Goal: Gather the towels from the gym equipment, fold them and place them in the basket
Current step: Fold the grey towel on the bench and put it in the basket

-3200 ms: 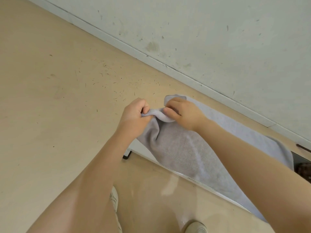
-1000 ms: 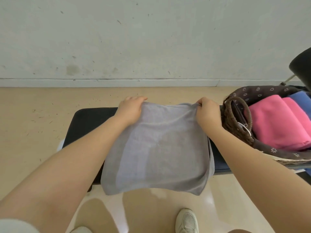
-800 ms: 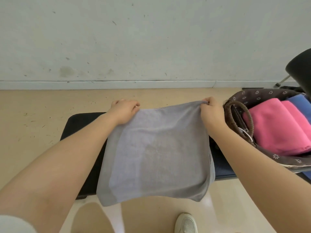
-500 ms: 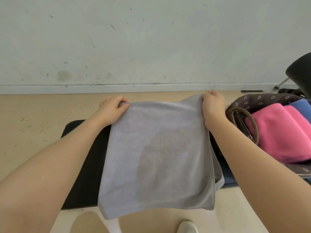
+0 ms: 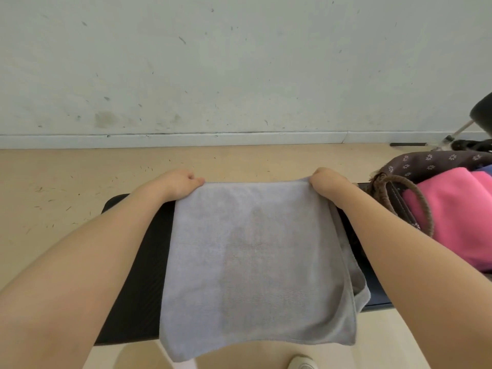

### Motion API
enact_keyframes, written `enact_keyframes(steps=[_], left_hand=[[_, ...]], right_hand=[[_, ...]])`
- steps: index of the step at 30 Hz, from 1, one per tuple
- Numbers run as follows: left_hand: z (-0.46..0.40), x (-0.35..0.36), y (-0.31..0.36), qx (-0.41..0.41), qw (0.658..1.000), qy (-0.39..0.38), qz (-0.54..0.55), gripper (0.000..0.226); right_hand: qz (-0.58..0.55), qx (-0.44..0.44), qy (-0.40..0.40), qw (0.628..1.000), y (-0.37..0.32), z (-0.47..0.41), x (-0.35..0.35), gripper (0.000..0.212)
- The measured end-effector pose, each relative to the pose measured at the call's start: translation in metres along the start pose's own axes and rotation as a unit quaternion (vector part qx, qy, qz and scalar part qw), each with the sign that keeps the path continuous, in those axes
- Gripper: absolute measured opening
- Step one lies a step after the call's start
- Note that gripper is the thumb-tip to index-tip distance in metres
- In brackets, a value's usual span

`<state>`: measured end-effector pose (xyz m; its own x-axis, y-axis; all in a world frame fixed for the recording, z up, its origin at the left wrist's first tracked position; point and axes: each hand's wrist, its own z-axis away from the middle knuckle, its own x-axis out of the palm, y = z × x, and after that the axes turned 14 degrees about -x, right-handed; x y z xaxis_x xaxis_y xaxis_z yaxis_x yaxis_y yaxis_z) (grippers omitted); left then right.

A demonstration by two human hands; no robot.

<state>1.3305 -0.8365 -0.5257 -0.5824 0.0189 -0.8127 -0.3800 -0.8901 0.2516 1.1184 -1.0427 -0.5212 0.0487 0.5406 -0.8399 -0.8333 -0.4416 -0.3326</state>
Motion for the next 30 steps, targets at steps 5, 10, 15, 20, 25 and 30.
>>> enact_keyframes(steps=[5,10,15,20,25,30], left_hand=[[0.000,-0.001,-0.011,0.032,0.980,0.009,0.198,0.032],[0.004,-0.011,-0.018,0.020,0.887,0.048,0.459,0.029],[-0.005,-0.028,-0.028,-0.005,0.868,0.184,0.462,0.022],[0.015,-0.003,-0.031,-0.028,0.970,0.215,0.109,0.054],[0.072,0.029,-0.036,0.170,0.939,0.296,0.048,0.022],[0.139,0.066,-0.029,0.373,0.915,0.151,-0.031,0.041]], right_hand=[[-0.056,-0.055,-0.022,0.997,-0.010,0.009,-0.011,0.035],[-0.356,-0.111,0.072,0.925,-0.011,0.015,-0.017,0.026],[-0.327,-0.177,0.140,0.918,-0.033,0.005,-0.012,0.012],[-0.078,-0.205,0.166,0.962,-0.028,0.025,0.012,0.039],[-0.089,-0.232,0.139,0.959,-0.006,0.089,0.022,0.013],[-0.066,-0.230,0.044,0.970,0.027,0.149,0.026,0.017]])
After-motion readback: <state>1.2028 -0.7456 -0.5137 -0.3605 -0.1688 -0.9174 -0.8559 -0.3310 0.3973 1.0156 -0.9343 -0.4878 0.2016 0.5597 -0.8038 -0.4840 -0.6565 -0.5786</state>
